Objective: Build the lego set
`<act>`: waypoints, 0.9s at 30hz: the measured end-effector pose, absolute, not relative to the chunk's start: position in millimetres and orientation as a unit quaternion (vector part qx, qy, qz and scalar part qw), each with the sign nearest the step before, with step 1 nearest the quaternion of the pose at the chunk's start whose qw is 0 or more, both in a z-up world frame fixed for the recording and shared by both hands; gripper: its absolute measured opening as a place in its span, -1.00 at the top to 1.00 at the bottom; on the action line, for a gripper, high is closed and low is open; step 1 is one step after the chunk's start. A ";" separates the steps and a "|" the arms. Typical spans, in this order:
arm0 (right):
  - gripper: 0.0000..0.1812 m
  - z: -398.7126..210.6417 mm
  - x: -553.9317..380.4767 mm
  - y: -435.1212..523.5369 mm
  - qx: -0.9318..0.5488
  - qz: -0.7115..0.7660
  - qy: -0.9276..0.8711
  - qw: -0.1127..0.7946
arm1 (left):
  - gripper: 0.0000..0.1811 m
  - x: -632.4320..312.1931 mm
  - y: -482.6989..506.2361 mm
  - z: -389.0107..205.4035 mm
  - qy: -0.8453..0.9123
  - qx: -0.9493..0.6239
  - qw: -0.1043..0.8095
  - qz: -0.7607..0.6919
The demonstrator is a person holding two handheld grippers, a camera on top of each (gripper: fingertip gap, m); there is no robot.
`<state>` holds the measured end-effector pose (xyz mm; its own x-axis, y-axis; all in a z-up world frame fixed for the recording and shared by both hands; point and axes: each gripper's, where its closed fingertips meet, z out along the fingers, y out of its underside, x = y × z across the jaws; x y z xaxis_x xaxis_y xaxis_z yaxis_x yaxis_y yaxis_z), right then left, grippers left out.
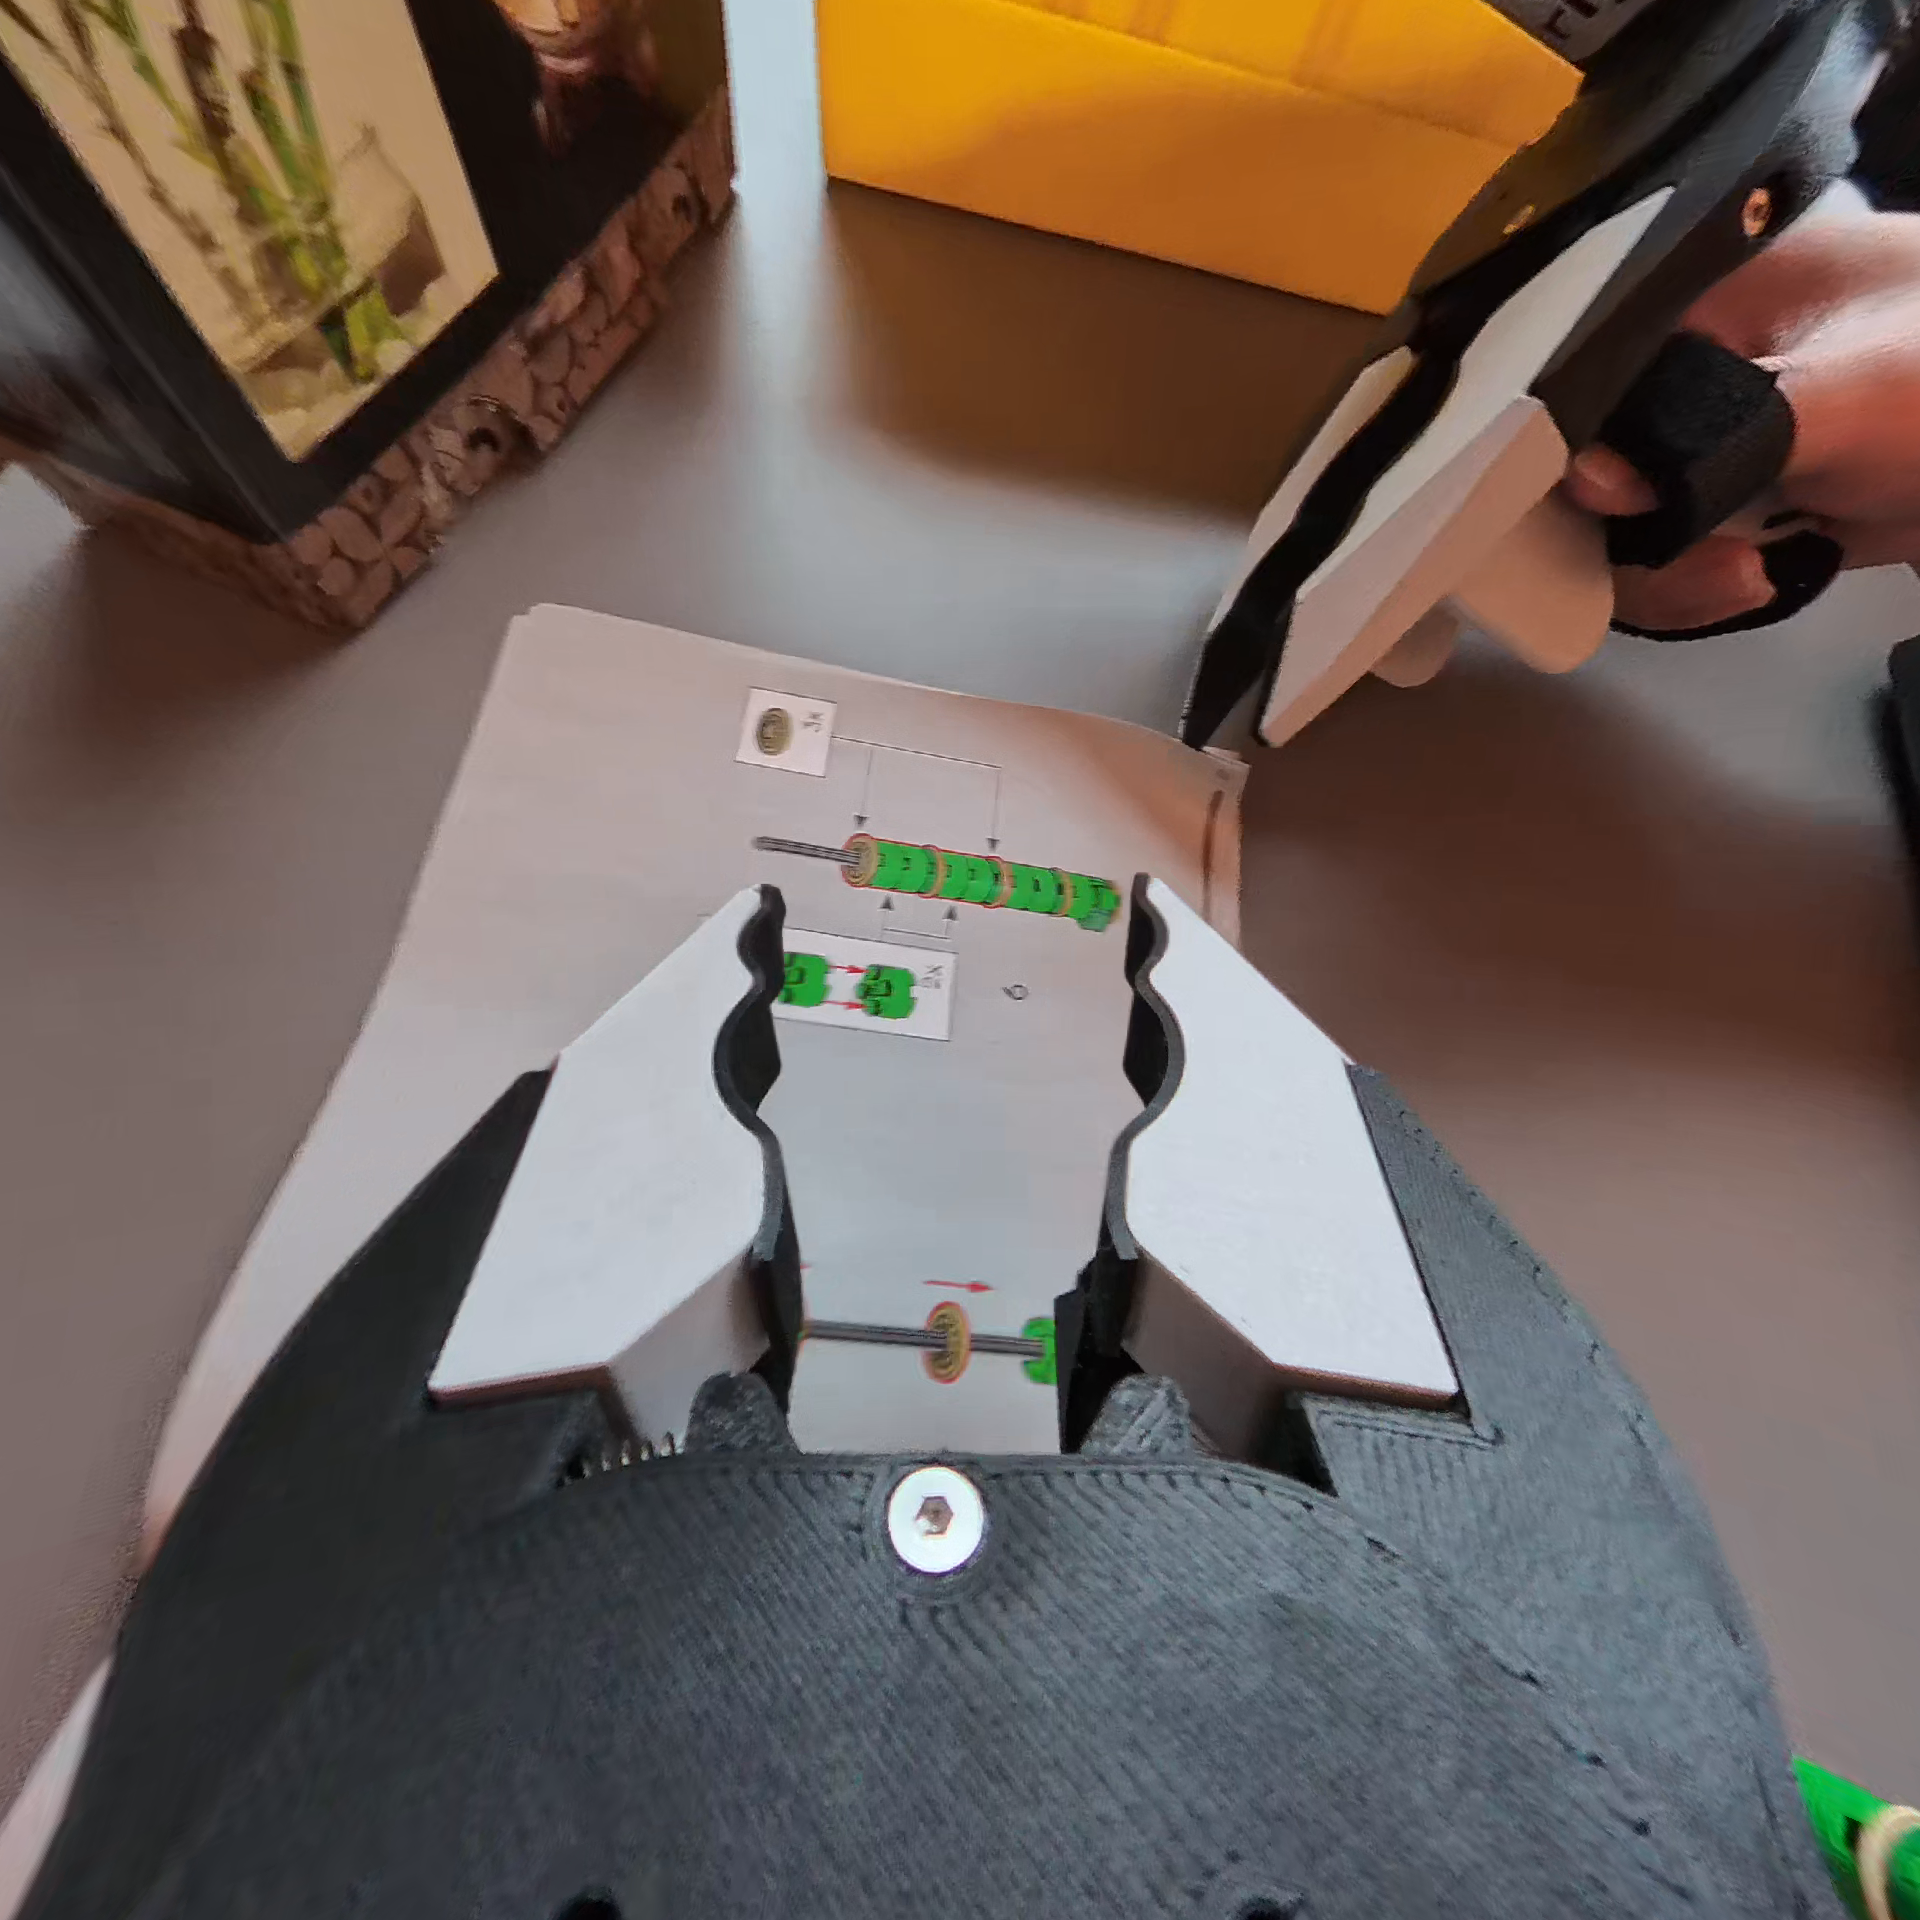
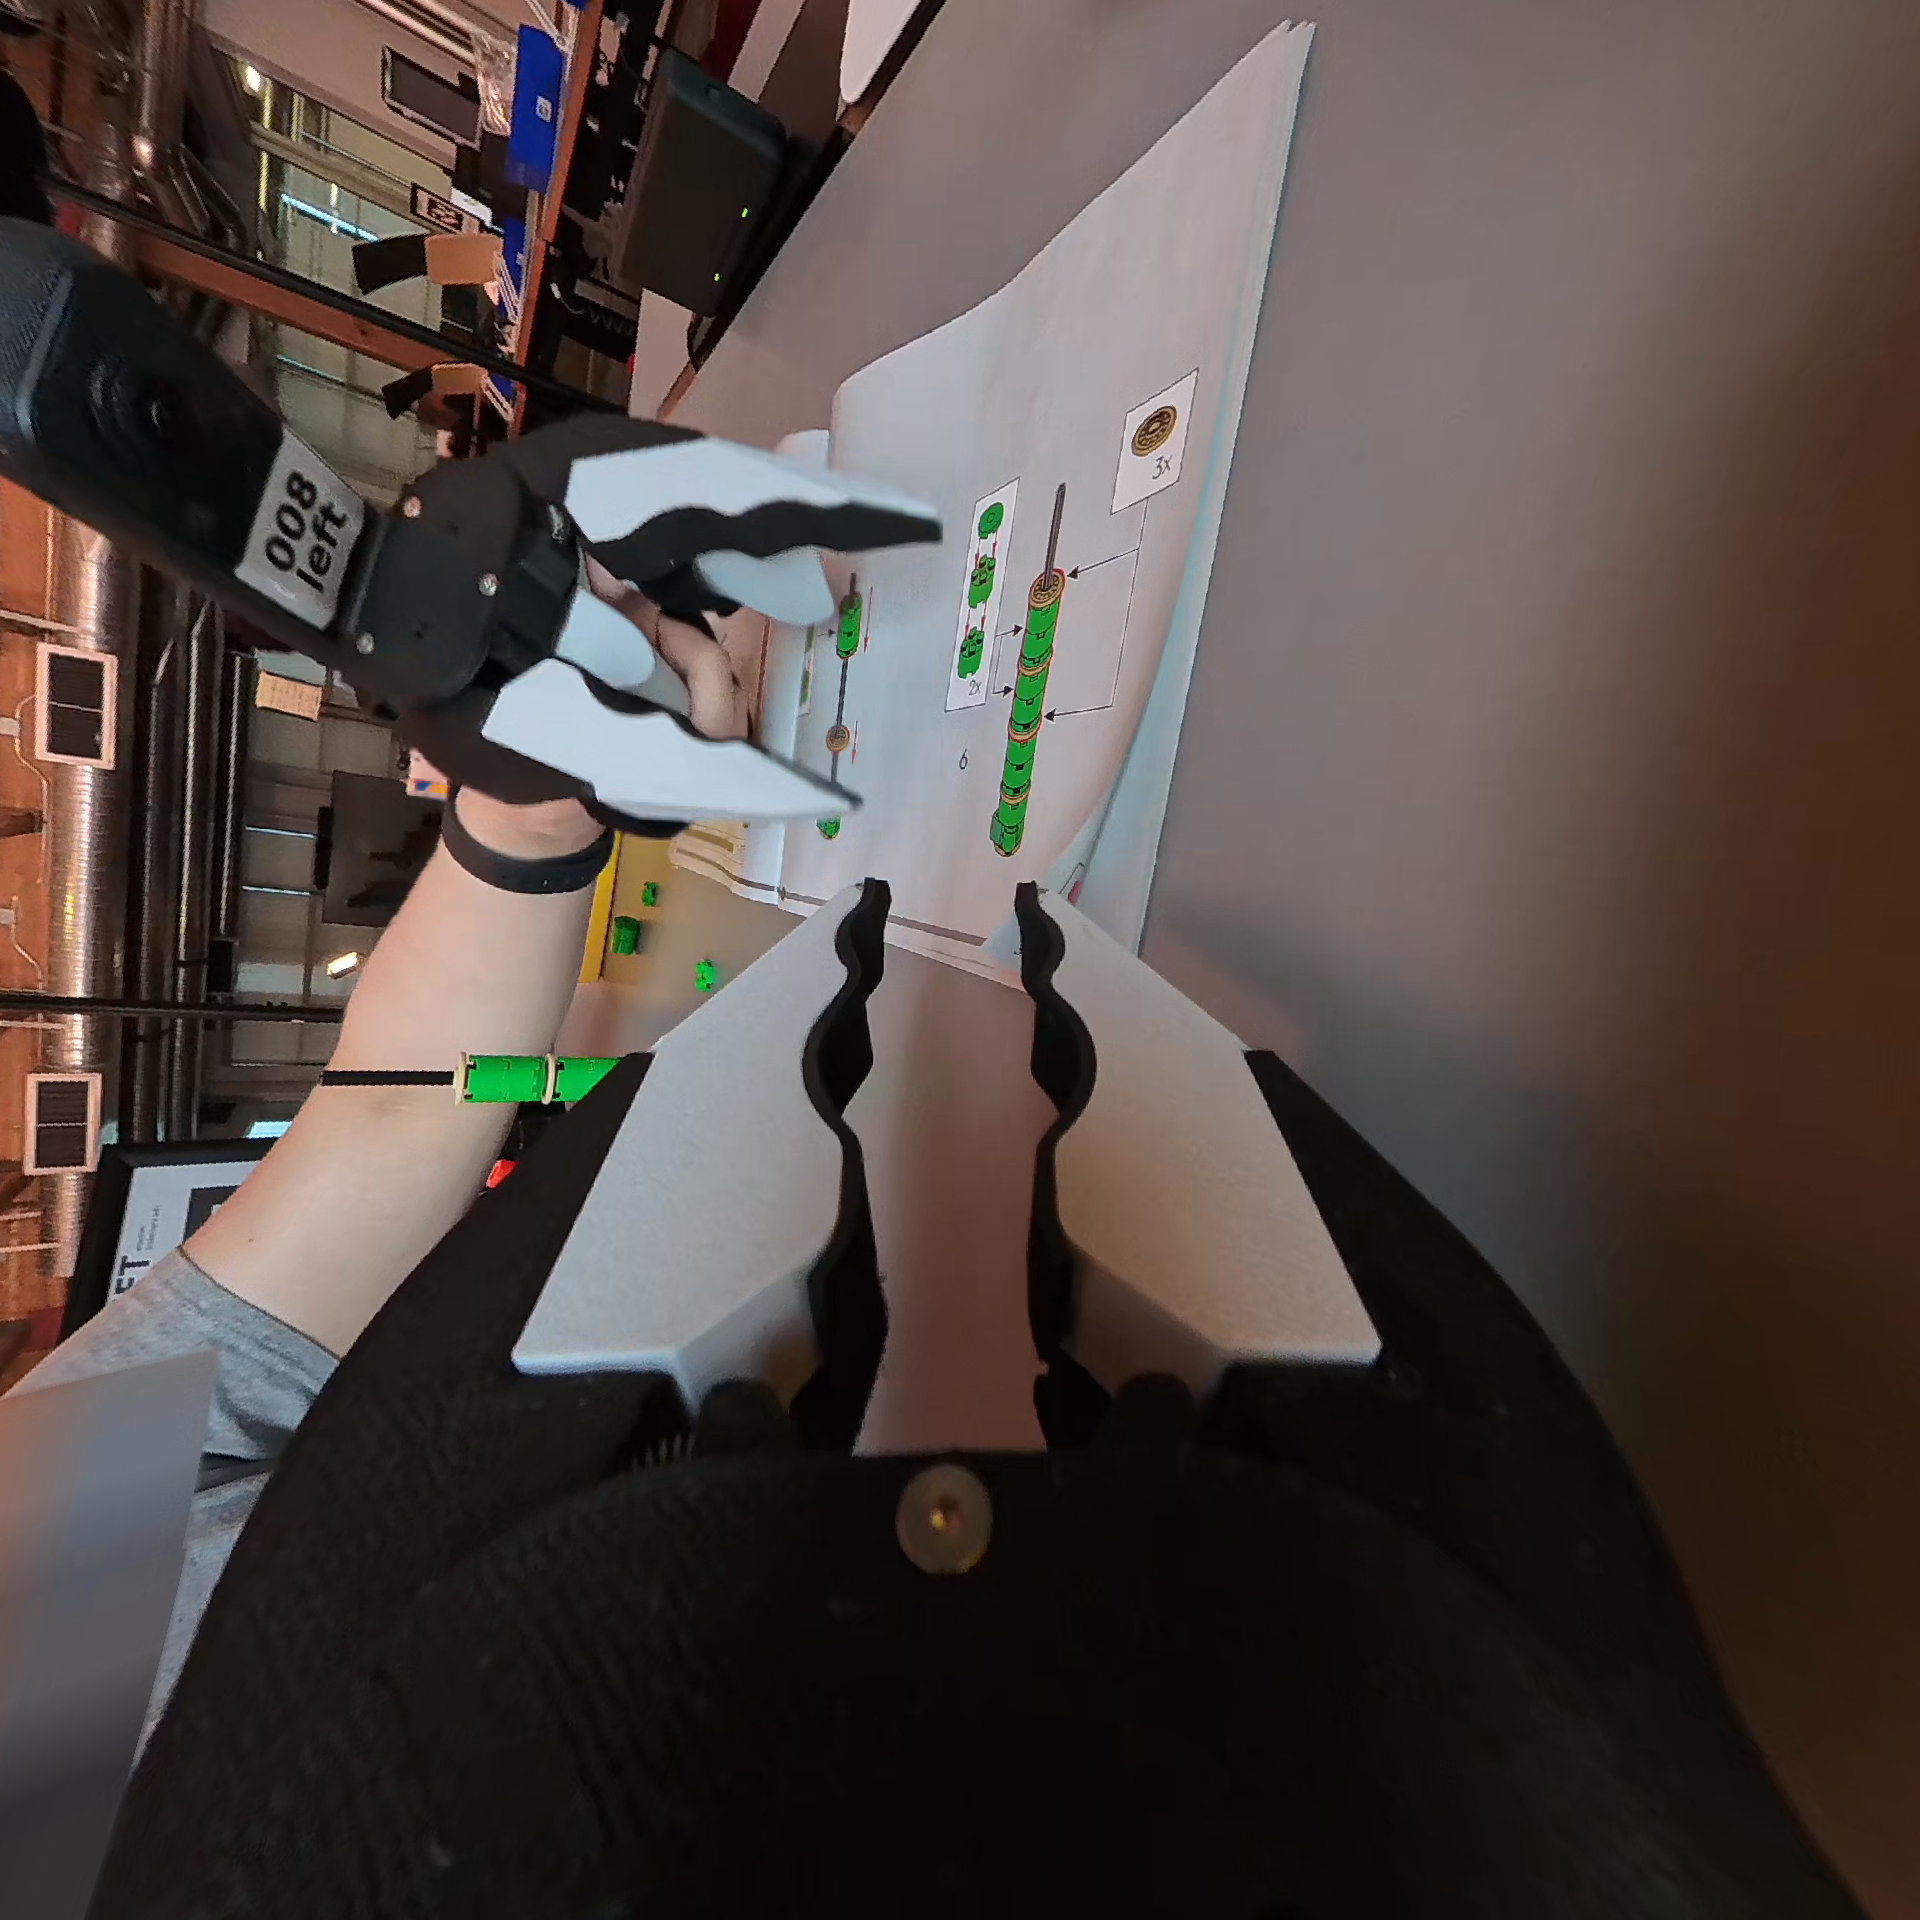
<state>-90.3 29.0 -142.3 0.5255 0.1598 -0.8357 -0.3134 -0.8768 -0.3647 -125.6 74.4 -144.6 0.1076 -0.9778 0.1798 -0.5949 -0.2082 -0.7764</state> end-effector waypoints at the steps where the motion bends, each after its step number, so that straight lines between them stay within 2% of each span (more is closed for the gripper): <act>1: 0.72 -142.3 -89.8 29.0 -0.839 0.484 0.047 0.244 | 0.28 -123.0 67.3 -146.7 0.573 -0.689 0.266 -0.356; 7: 0.72 -140.3 -88.4 30.1 -0.834 0.490 0.054 0.248 | 0.28 -101.4 23.5 -161.9 0.629 -0.656 0.246 -0.337; 14: 0.71 -139.1 -87.9 32.1 -0.827 0.500 0.059 0.251 | 0.33 -81.2 25.9 -164.7 0.615 -0.660 0.295 -0.314; 27: 0.65 -136.0 -87.6 35.9 -0.819 0.508 0.058 0.260 | 0.63 -77.4 29.2 -160.3 0.618 -0.648 0.322 -0.306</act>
<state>-87.6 35.9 -136.0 0.4769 0.1692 -0.8625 -0.3596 -0.8579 -0.3671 -77.4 29.2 -160.3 0.0477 -0.9989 -0.0019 -0.6041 -0.0274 -0.7965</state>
